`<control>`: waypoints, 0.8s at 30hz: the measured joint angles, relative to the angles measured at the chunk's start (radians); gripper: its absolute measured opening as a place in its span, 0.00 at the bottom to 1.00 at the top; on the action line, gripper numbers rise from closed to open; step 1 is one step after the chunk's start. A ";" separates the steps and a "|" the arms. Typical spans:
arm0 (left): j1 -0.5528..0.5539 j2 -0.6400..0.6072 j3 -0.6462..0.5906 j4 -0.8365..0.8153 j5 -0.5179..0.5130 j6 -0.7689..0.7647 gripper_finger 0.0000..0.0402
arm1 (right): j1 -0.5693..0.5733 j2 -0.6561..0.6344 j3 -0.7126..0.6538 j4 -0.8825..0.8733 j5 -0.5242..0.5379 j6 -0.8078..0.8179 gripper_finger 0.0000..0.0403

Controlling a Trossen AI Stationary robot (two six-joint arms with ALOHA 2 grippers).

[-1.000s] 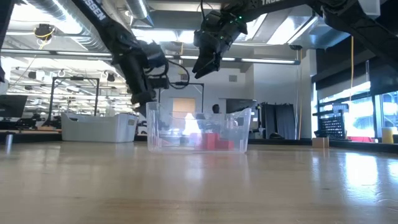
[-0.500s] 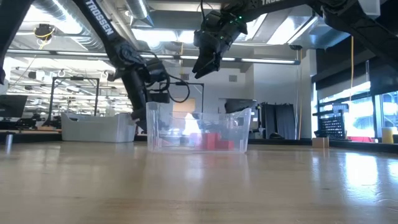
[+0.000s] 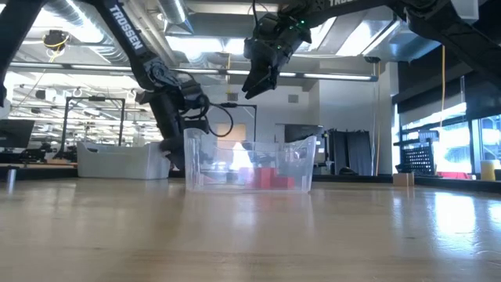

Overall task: Sort & place blocks by color
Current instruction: Put the red block into the transparent bin

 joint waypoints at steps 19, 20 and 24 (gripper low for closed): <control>-0.049 0.026 0.002 -0.003 -0.029 0.044 0.34 | 0.000 0.000 0.000 0.000 0.000 0.000 0.60; -0.052 0.026 0.002 -0.003 -0.037 0.026 0.32 | 0.000 0.000 0.000 0.001 0.000 0.000 0.60; -0.067 0.027 0.002 -0.003 -0.086 -0.030 0.30 | 0.000 0.000 0.000 0.010 0.000 0.000 0.60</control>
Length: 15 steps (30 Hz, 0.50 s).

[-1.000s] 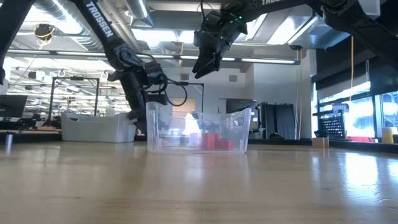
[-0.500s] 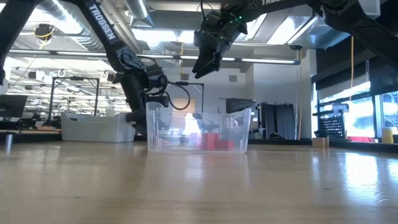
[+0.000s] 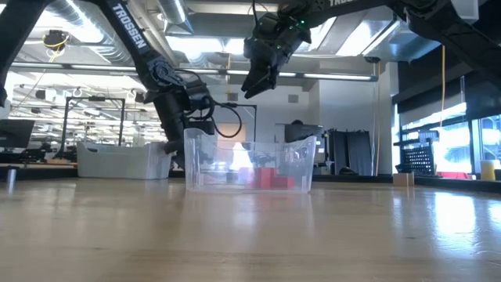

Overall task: Sort & place blocks by color
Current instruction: Put the red block into the transparent bin

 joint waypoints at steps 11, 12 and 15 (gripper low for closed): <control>-0.042 -0.004 -0.001 -0.018 -0.065 -0.059 0.32 | 0.000 0.000 0.000 0.006 0.000 0.000 0.60; -0.046 -0.006 -0.001 -0.019 -0.073 -0.071 0.32 | 0.000 0.000 0.000 0.006 0.000 0.000 0.60; -0.056 -0.019 -0.003 -0.025 -0.092 -0.110 0.31 | 0.000 0.000 0.000 0.006 0.000 0.000 0.60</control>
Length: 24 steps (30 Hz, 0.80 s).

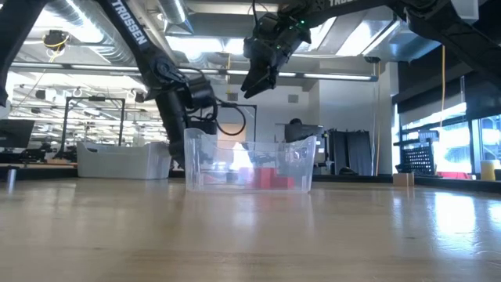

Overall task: Sort & place blocks by color
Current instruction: Put the red block into the transparent bin

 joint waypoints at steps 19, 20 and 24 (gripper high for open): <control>-0.003 -0.271 -0.002 -0.233 0.048 -0.066 0.31 | 0.000 0.000 0.000 0.005 0.000 0.000 0.60; -0.006 -0.297 -0.002 -0.244 0.047 -0.072 0.31 | 0.000 0.000 0.000 0.007 0.000 0.000 0.60; -0.036 -0.405 0.001 -0.285 0.048 -0.097 0.31 | 0.001 0.000 0.000 0.050 0.001 0.009 0.60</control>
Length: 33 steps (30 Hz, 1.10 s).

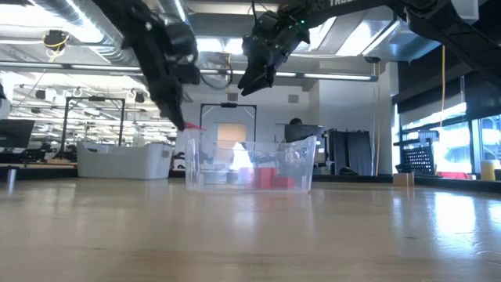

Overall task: Sort & place blocks by color
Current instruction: Put the red block into the transparent bin

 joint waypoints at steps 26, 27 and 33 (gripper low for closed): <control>-0.303 -0.009 0.001 0.039 0.183 -0.101 0.31 | 0.123 -0.052 0.000 -0.231 -0.448 -0.113 0.60; -0.308 0.000 0.001 0.040 0.183 -0.095 0.31 | 0.126 -0.061 0.000 -0.231 -0.435 -0.113 0.60; -0.332 0.058 0.001 0.051 0.165 -0.069 0.33 | 0.131 -0.099 0.000 -0.227 -0.371 -0.113 0.60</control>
